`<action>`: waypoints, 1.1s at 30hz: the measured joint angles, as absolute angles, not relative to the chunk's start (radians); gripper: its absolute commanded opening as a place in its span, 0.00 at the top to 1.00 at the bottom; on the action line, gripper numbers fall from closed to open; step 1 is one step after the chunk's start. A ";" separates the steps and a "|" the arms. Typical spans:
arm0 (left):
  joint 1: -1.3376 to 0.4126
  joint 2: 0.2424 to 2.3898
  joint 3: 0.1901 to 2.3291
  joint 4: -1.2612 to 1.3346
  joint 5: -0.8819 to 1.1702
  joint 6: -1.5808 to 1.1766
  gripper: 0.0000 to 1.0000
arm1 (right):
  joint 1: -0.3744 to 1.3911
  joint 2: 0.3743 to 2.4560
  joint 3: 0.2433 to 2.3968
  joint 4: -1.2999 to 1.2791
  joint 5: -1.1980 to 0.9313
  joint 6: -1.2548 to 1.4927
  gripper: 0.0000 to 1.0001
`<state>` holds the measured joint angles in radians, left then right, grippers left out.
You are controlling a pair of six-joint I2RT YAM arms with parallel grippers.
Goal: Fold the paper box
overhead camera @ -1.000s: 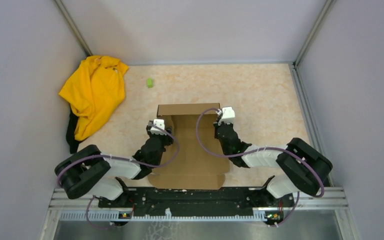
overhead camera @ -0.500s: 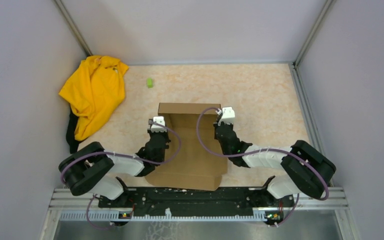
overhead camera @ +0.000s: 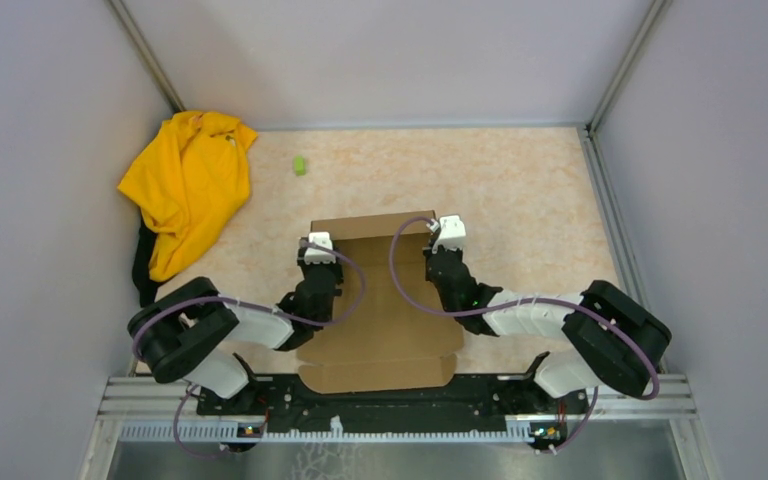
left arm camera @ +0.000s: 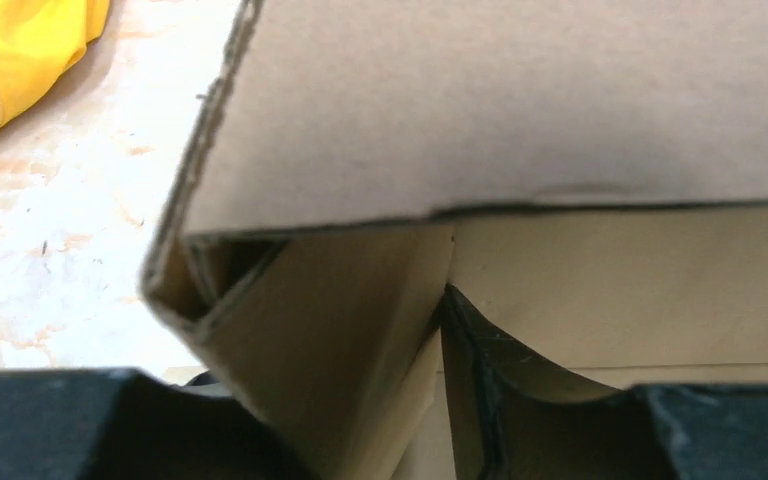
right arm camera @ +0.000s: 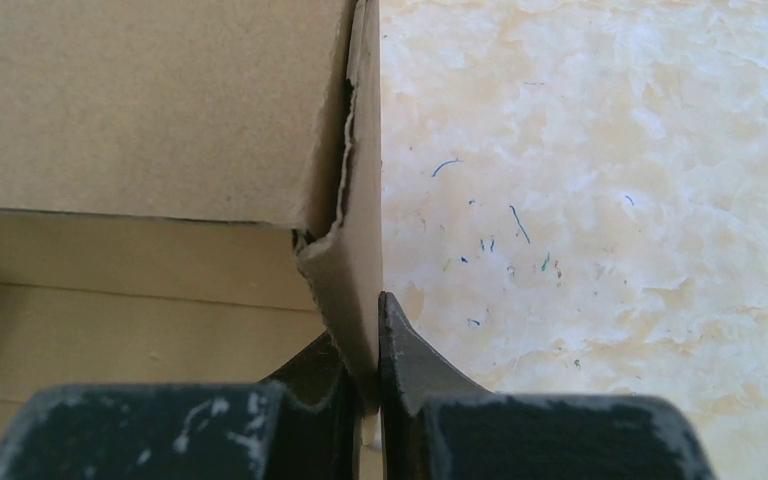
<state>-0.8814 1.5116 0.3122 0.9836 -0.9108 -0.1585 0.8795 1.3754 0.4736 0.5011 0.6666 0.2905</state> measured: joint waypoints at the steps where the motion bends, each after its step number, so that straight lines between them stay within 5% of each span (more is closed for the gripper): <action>1: -0.881 1.512 0.312 0.984 -0.916 -0.160 0.65 | 0.880 1.375 0.474 0.501 0.669 0.290 1.00; 8: -0.879 1.510 0.311 0.971 -0.948 -0.171 0.99 | 0.881 1.377 0.474 0.501 0.680 0.292 1.00; 20: -0.891 1.566 0.472 0.720 -1.095 -0.295 1.00 | 0.881 1.372 0.481 0.463 0.726 0.313 1.00; 23: -0.896 1.584 0.537 0.598 -1.133 -0.378 0.92 | 0.881 1.366 0.481 0.450 0.741 0.319 1.00; 28: -0.897 1.596 0.594 0.459 -1.177 -0.464 0.50 | 0.881 1.363 0.481 0.443 0.745 0.319 1.00; 33: -0.894 1.593 0.509 0.537 -1.144 -0.409 0.40 | 0.882 1.362 0.481 0.442 0.740 0.327 1.00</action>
